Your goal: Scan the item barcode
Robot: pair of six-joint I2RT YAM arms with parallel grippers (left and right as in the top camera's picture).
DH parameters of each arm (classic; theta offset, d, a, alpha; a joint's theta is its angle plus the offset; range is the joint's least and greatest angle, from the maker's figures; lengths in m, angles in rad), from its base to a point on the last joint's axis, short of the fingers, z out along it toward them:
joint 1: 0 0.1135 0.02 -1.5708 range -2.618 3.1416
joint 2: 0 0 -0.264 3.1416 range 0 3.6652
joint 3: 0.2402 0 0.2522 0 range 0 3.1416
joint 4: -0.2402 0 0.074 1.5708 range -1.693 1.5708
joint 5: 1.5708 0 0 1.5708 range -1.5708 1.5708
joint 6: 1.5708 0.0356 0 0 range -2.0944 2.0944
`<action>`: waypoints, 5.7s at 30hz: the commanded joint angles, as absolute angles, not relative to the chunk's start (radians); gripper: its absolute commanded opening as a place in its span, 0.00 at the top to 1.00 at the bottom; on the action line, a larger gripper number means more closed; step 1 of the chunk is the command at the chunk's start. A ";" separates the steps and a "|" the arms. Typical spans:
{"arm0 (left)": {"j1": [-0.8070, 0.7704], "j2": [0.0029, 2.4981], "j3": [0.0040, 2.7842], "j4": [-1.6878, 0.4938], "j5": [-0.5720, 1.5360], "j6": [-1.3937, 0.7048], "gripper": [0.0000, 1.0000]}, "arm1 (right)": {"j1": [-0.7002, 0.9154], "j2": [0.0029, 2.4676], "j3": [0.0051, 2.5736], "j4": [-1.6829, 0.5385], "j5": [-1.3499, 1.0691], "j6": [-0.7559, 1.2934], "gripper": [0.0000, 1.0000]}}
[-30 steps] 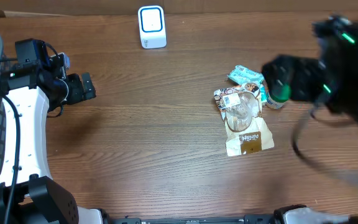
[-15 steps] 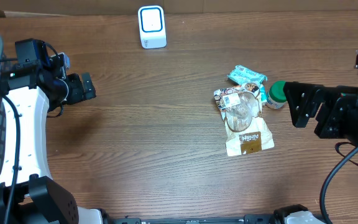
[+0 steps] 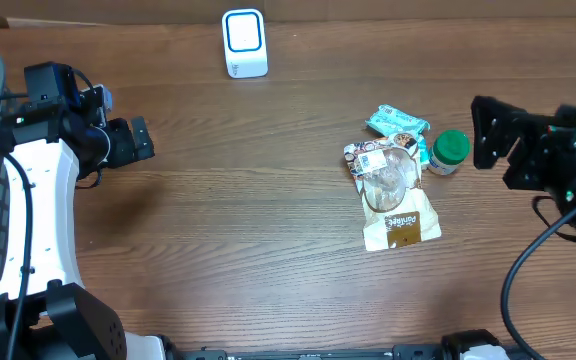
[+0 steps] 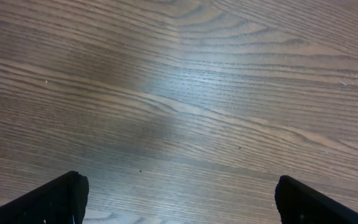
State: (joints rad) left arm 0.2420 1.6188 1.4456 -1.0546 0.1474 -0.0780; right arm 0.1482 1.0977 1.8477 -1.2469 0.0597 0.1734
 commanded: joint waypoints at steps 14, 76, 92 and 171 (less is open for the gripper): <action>0.241 1.621 1.448 -1.054 0.146 -0.074 0.00 | 0.135 0.506 0.637 -0.297 -0.013 0.052 0.00; 0.242 1.620 1.448 -1.053 0.147 -0.074 0.01 | 0.140 0.003 0.008 -0.080 -0.054 0.062 0.00; 0.106 1.297 1.412 -1.007 0.004 -0.059 0.00 | 0.140 0.003 0.008 -0.080 -0.054 0.062 0.00; 0.039 0.004 0.005 -0.064 0.149 0.195 0.00 | 0.140 0.003 0.008 -0.080 -0.054 0.062 0.00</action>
State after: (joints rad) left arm 0.0452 0.0166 0.0109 -0.0643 0.1566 0.1913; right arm 0.1383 0.0147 0.0185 -0.0834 -0.0483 0.0570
